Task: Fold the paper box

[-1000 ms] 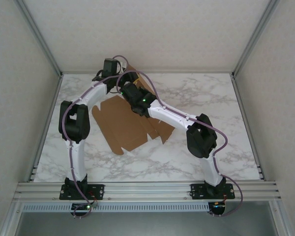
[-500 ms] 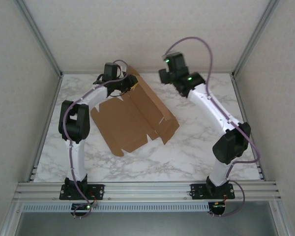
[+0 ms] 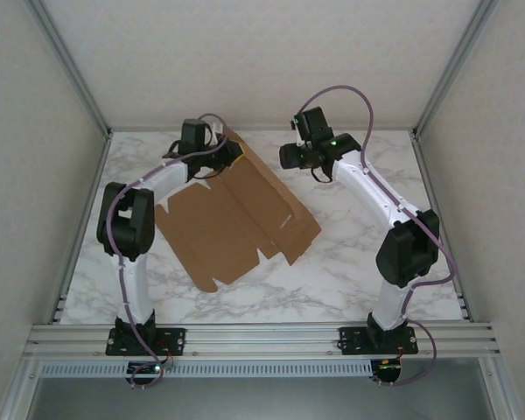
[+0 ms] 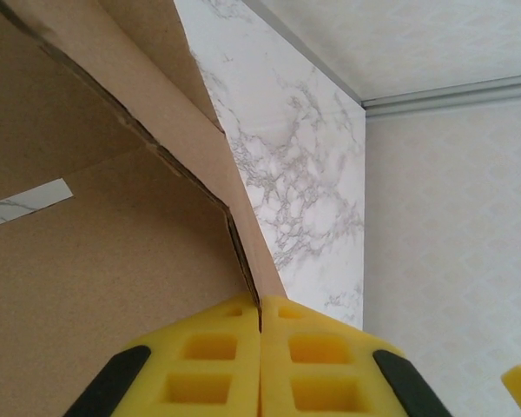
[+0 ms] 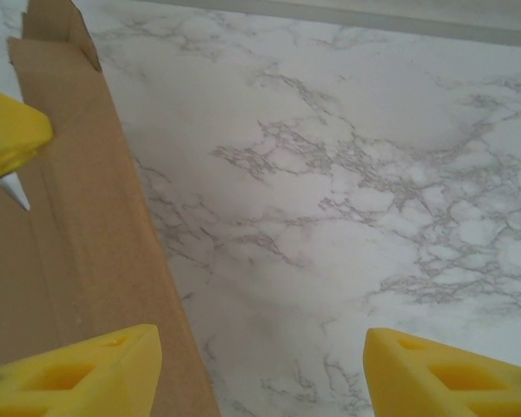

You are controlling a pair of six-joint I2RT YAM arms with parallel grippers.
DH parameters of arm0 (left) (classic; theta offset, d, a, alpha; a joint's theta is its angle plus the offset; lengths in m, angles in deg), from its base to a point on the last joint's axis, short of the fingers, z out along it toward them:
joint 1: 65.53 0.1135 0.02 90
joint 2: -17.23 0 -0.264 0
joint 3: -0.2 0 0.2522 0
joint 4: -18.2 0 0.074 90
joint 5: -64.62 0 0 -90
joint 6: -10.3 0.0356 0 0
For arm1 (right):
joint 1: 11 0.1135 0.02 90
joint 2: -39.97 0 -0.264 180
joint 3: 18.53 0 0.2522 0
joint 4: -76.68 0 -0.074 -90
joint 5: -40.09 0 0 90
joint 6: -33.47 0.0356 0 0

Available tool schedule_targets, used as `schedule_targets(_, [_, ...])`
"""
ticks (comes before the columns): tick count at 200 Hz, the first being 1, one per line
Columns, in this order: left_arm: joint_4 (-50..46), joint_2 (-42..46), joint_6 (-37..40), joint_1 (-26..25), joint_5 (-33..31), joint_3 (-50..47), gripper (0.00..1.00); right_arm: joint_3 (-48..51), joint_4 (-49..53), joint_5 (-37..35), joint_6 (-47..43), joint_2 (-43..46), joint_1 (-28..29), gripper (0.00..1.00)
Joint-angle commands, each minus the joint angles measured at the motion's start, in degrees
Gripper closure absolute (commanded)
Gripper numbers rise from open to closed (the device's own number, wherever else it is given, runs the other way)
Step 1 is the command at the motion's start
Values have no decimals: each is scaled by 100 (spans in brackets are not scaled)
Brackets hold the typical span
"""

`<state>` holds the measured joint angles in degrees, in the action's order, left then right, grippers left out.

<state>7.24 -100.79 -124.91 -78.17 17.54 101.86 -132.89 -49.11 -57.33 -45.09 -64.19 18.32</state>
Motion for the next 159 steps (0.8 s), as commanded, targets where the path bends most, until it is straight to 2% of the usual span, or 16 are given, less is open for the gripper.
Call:
schedule_targets(1, [393, 379, 94, 47, 226, -116, 96, -144, 226, 227, 143, -185, -138, 34])
schedule_targets(11, [537, 444, 83, 47, 303, -206, 97, -187, 257, 608, 184, -228, -219, 27])
schedule_targets(16, [652, 483, 53, 47, 376, -279, 98, -197, 255, 1053, 202, -257, -275, 20])
schedule_targets(33, [1190, 646, -107, 46, 614, -572, 99, -197, 223, 2253, 247, -354, -370, 9])
schedule_targets(62, [2641, 1017, -627, 93, 1023, -1318, 100, 191, -130, 3133, 406, -232, -359, 5])
schedule_targets(87, [3766, 1199, -1046, 131, 1285, -1894, 100, 483, -350, 3309, 481, -70, -366, 4])
schedule_targets(111, [4318, 1263, -1114, 144, 1471, -2297, 100, 634, -389, 3378, 456, -31, -278, 4])
schedule_targets(127, [4318, 1290, -995, 176, 1518, -2472, 100, 673, -327, 3197, 367, -66, -120, 6])
schedule_targets(159, [3715, 1311, -522, 256, 1544, -2576, 100, 571, -127, 2245, 192, -151, 419, 17])
